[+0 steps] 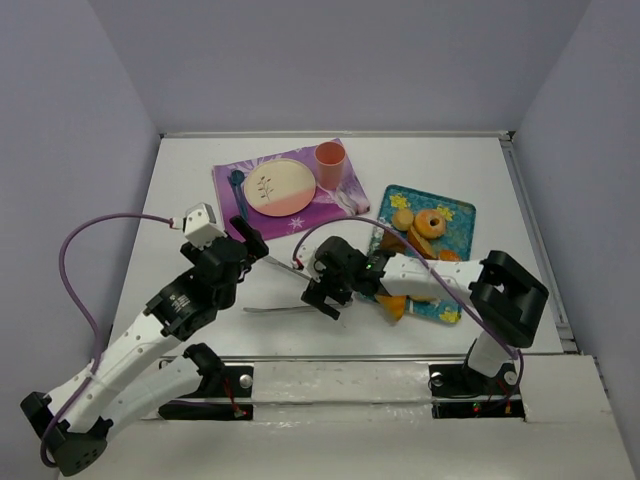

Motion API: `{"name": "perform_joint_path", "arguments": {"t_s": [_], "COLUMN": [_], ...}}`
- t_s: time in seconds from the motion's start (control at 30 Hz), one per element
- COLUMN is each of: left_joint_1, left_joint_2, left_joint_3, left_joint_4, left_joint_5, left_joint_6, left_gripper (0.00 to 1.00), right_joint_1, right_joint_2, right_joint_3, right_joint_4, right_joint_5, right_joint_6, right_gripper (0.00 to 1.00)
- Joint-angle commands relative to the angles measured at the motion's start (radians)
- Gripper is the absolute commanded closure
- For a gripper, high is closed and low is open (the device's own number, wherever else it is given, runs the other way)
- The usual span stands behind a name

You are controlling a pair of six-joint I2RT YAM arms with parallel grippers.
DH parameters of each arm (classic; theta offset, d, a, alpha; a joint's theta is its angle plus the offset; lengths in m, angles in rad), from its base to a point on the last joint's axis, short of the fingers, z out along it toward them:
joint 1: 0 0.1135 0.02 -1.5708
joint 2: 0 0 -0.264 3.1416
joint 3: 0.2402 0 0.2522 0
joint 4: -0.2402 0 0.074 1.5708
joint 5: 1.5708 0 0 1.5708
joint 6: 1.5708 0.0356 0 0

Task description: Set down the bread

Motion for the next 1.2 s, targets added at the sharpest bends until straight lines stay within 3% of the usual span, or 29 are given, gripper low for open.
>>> {"name": "perform_joint_path", "arguments": {"t_s": [0.0,0.2,0.47,0.77,0.93,1.03,1.17], "left_joint_1": [0.002,0.002,0.002,0.002,0.002,0.002,0.002], "left_joint_2": [0.014,0.009,-0.021,-0.028,-0.031,-0.038,-0.054], "left_joint_3": [0.012,0.015,0.001,-0.008,-0.002,0.001,0.005], "left_joint_4": [0.027,0.024,0.022,0.027,0.021,0.022,0.036], "left_joint_5": [-0.043,-0.047,-0.052,-0.050,-0.054,-0.050,-0.044], "left_joint_6": [0.007,0.007,-0.002,-0.007,-0.009,-0.009,-0.002], "left_gripper": [0.01,0.01,0.01,0.01,0.01,0.01,0.01], "right_joint_1": [-0.007,-0.016,-0.016,-0.016,-0.016,-0.016,-0.016], "right_joint_2": [0.059,0.144,0.219,0.230,0.204,0.129,-0.041], "right_joint_3": [0.013,0.065,0.136,0.087,0.069,0.062,0.049], "right_joint_4": [-0.003,0.006,0.064,0.135,0.175,0.176,0.170], "right_joint_5": [-0.056,-0.105,-0.056,0.013,0.021,0.033,0.184], "right_joint_6": [-0.042,-0.072,-0.037,0.024,0.050,0.087,0.237], "right_gripper": [0.00,0.00,0.03,0.35,0.60,0.65,0.78]}}
